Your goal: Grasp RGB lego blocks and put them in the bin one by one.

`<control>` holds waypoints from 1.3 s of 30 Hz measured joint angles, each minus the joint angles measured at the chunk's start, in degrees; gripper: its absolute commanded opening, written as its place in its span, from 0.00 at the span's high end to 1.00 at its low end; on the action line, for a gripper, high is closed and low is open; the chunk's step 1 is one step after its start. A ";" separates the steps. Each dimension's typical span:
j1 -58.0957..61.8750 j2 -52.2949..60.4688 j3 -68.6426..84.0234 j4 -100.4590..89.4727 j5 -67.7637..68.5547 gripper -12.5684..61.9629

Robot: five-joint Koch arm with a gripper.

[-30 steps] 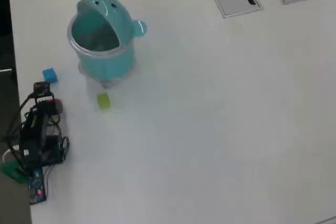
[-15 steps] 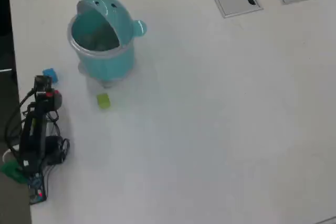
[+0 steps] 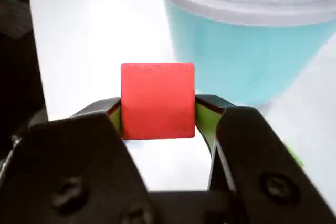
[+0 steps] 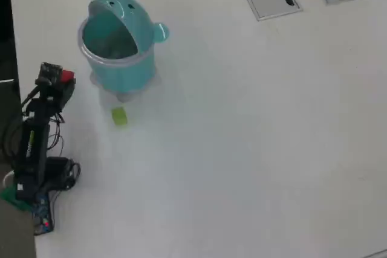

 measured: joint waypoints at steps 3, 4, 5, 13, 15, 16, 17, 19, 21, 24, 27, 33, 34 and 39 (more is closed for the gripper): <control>2.64 0.00 -0.53 0.00 0.18 0.66; 3.52 0.00 -1.85 -0.26 0.09 0.66; 3.87 0.00 -2.37 -0.70 0.18 0.66; 5.45 0.00 -8.35 -0.88 0.18 0.66; 5.80 -0.18 -9.93 -0.88 0.09 0.66; 6.06 -1.14 -11.78 -0.79 0.79 0.66; 6.15 -1.58 -12.22 -0.88 0.88 0.66; 6.59 -5.89 -22.32 -1.41 0.88 0.66; 6.68 -6.86 -22.85 -1.85 1.05 0.66; 7.56 -11.60 -27.07 -1.85 1.05 0.66; 8.35 -16.79 -30.76 -1.85 1.05 0.66; 9.23 -23.38 -34.89 -3.60 1.05 0.66; 9.58 -24.79 -34.80 -5.19 1.05 0.66; 10.37 -28.74 -34.89 -8.17 1.05 0.66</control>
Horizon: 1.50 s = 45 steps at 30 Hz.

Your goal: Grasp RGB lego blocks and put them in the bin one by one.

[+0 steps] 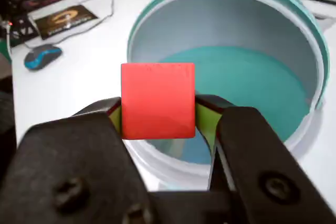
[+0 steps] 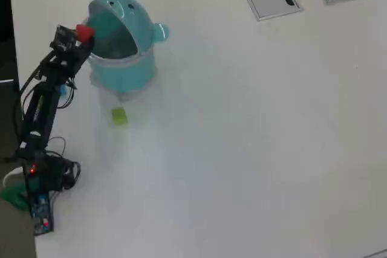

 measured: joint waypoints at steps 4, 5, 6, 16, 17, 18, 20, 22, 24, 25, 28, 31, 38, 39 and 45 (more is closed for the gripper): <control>0.70 -2.37 0.00 -2.02 0.00 0.66; 0.88 -2.72 0.00 -2.72 0.00 0.66; 0.97 -2.99 0.09 -3.52 0.00 0.66; 1.67 -5.80 0.09 -6.59 0.00 0.56; 1.93 -6.59 0.09 -6.77 -1.49 0.56; 1.93 -6.59 0.09 -6.68 -1.58 0.49; 2.29 -8.53 -2.02 -7.73 -2.90 0.46; 2.29 -9.49 -3.96 -9.32 -4.39 0.43; 2.29 -10.46 -6.06 -9.93 -5.45 0.41; 2.29 -10.72 -6.33 -10.28 -5.89 0.40; 2.29 -11.51 -6.33 -12.22 -6.33 0.39; 2.29 -11.51 -6.33 -12.66 -6.42 0.39; 1.85 -8.17 -6.15 -6.86 -6.94 0.40; 1.67 -7.12 -5.36 -5.45 -7.56 0.40; 0.62 0.26 3.52 0.18 -11.07 0.41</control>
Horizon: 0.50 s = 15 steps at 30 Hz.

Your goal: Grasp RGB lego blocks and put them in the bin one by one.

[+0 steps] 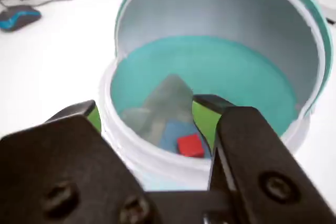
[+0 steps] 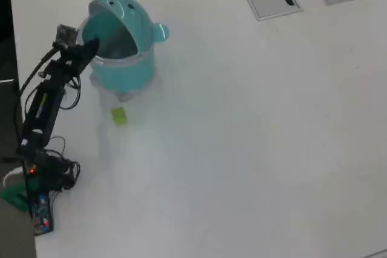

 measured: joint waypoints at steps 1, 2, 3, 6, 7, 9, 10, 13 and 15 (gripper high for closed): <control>-0.18 1.41 1.67 0.35 -0.53 0.41; -0.26 2.81 3.25 1.23 -1.32 0.41; -0.26 4.13 4.39 2.29 -2.46 0.41; -0.26 8.26 8.53 4.75 -5.71 0.41; 0.00 9.32 9.40 5.45 -6.59 0.41; 0.26 11.07 10.46 7.38 -8.17 0.41; 0.35 11.87 10.55 8.17 -8.88 0.41; 0.70 14.15 11.78 10.02 -11.34 0.41; 1.32 15.91 14.24 11.87 -13.45 0.41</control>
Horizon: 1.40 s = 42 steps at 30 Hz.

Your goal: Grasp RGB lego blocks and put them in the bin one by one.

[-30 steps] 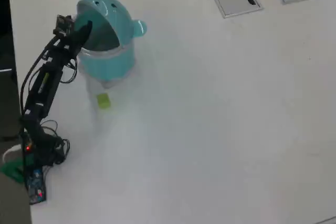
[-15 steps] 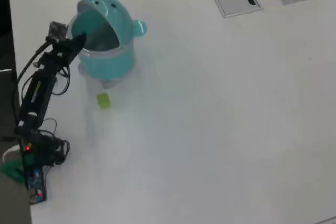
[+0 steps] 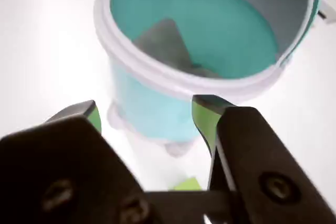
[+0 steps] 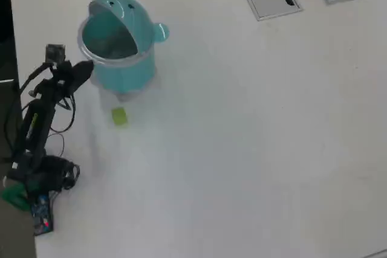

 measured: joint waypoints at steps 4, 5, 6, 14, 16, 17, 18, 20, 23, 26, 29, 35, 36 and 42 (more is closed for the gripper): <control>3.87 2.55 3.16 1.49 -2.20 0.41; 5.01 3.34 4.04 1.76 -2.11 0.41; 6.24 4.04 5.27 1.76 -2.02 0.41; 9.93 5.36 10.90 2.99 -2.20 0.41; 10.02 5.62 13.71 2.99 -2.20 0.41; 10.02 5.80 15.29 2.99 -2.20 0.41; 10.02 5.80 16.61 2.99 -2.20 0.41; 10.02 5.89 18.98 2.99 -2.37 0.41; 10.02 5.80 20.83 2.90 -3.52 0.41; 10.90 4.75 22.50 2.29 -3.96 0.41; 13.10 3.52 23.73 0.79 -4.66 0.41; 14.33 1.14 23.82 -1.14 -5.01 0.41; 14.41 0.70 23.82 -1.32 -5.01 0.41; 14.50 -2.64 23.82 -3.43 -5.01 0.41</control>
